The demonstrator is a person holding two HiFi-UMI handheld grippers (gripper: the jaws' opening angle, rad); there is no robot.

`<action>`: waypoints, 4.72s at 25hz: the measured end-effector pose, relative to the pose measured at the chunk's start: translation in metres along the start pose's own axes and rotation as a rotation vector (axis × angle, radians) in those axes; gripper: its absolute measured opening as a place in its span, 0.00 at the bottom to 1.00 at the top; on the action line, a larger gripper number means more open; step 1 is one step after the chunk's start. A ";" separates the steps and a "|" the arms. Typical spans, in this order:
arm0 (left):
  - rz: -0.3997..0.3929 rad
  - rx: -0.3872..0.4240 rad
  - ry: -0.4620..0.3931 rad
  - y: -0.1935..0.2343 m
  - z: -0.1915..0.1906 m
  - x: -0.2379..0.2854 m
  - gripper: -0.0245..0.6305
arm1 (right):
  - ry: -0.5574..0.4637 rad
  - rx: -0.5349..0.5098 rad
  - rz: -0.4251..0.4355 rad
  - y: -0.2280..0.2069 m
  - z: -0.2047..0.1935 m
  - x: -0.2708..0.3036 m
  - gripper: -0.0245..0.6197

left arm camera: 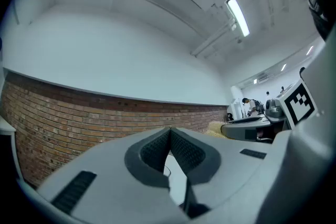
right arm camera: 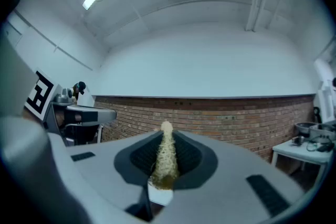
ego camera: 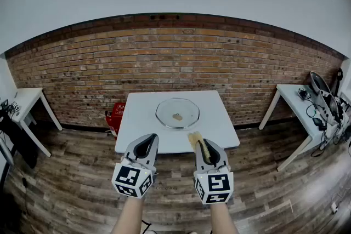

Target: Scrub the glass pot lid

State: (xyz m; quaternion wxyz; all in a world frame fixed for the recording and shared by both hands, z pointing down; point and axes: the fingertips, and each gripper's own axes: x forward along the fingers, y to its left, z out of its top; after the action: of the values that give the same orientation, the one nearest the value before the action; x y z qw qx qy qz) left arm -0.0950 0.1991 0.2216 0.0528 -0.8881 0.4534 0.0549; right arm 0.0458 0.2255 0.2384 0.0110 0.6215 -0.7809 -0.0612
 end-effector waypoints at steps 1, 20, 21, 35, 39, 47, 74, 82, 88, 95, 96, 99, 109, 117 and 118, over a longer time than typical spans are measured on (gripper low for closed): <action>0.001 -0.001 0.001 0.000 0.000 0.000 0.05 | -0.003 0.002 0.001 0.000 0.001 0.000 0.13; -0.003 0.008 0.014 -0.010 -0.001 0.001 0.05 | -0.014 0.004 0.005 -0.003 0.001 -0.006 0.13; -0.004 0.008 0.016 -0.011 -0.001 0.002 0.05 | -0.013 0.004 0.006 -0.004 0.001 -0.007 0.13; 0.012 0.000 0.029 -0.053 -0.010 0.022 0.05 | 0.009 0.023 0.028 -0.042 -0.014 -0.019 0.13; 0.033 -0.003 0.037 -0.061 -0.015 0.029 0.05 | -0.002 0.026 0.052 -0.052 -0.015 -0.018 0.13; 0.062 0.002 0.049 -0.074 -0.025 0.042 0.05 | -0.003 0.006 0.078 -0.073 -0.023 -0.018 0.13; 0.042 -0.059 0.074 0.047 -0.087 0.151 0.05 | 0.052 0.035 0.002 -0.089 -0.071 0.135 0.13; 0.012 -0.100 0.114 0.107 -0.122 0.193 0.05 | 0.078 0.035 -0.017 -0.079 -0.090 0.205 0.13; -0.039 -0.116 0.130 0.160 -0.133 0.231 0.05 | 0.097 0.028 -0.062 -0.071 -0.092 0.269 0.13; -0.069 -0.112 0.123 0.200 -0.132 0.260 0.05 | 0.101 0.020 -0.100 -0.064 -0.090 0.309 0.13; -0.074 -0.114 0.124 0.201 -0.132 0.263 0.05 | 0.101 0.021 -0.106 -0.065 -0.090 0.311 0.13; -0.080 -0.117 0.126 0.208 -0.132 0.269 0.05 | 0.100 0.028 -0.121 -0.071 -0.087 0.319 0.13; -0.066 -0.114 0.152 0.207 -0.142 0.290 0.05 | 0.101 0.001 -0.100 -0.093 -0.089 0.331 0.13; -0.042 -0.097 0.169 0.203 -0.145 0.311 0.05 | 0.103 0.018 -0.057 -0.112 -0.095 0.349 0.13; -0.037 -0.098 0.173 0.203 -0.147 0.314 0.05 | 0.106 0.023 -0.052 -0.115 -0.097 0.351 0.13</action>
State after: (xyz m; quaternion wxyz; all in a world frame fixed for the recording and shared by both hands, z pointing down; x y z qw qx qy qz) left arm -0.0696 -0.1914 0.3127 -0.0289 -0.8991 0.4368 -0.0008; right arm 0.0863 -0.1494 0.3016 0.0437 0.6440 -0.7635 -0.0196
